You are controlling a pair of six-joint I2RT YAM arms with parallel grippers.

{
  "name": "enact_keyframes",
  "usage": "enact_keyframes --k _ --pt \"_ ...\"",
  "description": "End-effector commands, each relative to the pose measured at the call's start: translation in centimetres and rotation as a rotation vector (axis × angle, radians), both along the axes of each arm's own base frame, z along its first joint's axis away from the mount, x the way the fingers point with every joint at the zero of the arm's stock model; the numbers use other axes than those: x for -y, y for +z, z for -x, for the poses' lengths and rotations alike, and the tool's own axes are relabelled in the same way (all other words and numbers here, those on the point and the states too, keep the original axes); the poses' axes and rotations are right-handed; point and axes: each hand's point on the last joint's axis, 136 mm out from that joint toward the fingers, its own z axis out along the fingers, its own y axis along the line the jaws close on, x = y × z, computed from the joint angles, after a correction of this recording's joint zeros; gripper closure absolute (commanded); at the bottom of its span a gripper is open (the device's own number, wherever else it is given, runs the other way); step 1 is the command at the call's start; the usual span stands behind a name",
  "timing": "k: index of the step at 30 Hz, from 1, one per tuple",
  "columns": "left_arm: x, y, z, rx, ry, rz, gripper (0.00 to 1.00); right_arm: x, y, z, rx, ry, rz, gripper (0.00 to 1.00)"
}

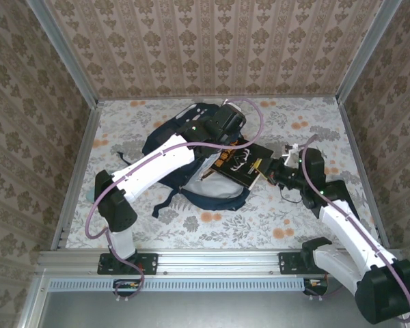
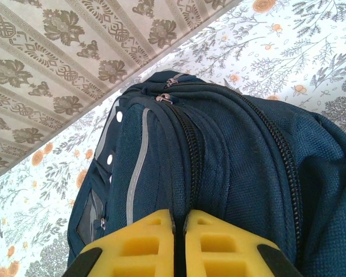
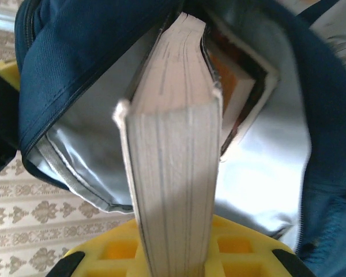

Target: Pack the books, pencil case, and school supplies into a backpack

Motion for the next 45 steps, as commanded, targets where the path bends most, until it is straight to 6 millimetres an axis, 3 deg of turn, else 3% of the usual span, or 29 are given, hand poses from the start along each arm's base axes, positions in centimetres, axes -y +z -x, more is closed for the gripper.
enact_keyframes --k 1,10,13,16,20,23,26,29,32,42,45 --pt "0.5 5.4 -0.4 0.114 0.014 0.159 0.91 -2.0 4.1 -1.7 0.149 0.018 -0.071 0.93" --pt "1.1 5.8 -0.3 0.103 0.008 0.225 0.92 -5.9 1.9 -7.0 0.139 -0.116 -0.057 0.95" --pt "1.2 5.8 -0.3 0.094 0.009 0.241 0.92 -7.4 0.2 -8.7 0.133 -0.187 -0.009 0.96" --pt "1.1 5.8 -0.1 0.085 0.012 0.253 0.92 -7.8 -3.0 -10.4 0.074 -0.266 -0.008 0.96" --pt "0.9 5.3 0.0 0.059 0.017 0.271 0.92 -9.1 -5.2 -12.1 0.035 -0.273 -0.022 0.95" --pt "0.7 5.1 -0.1 0.044 0.022 0.286 0.92 -10.9 -4.8 -12.9 0.069 -0.214 -0.088 0.95" --pt "0.5 5.1 -0.3 0.038 0.031 0.301 0.92 -12.3 -2.9 -13.0 0.142 -0.148 -0.169 0.94" --pt "0.3 5.2 -0.3 0.035 0.032 0.310 0.92 -12.9 -0.9 -12.6 0.212 -0.103 -0.219 0.94" --pt "0.2 5.4 -0.2 0.031 0.028 0.322 0.92 -13.1 -0.3 -12.8 0.227 -0.085 -0.232 0.94" --pt "0.0 5.7 -0.3 0.022 0.026 0.347 0.92 -14.0 -4.6 -15.5 0.082 -0.142 -0.222 0.91" --pt "-0.3 5.4 -0.4 0.013 0.033 0.351 0.91 -13.9 -5.6 -15.2 0.034 -0.137 -0.192 0.73"
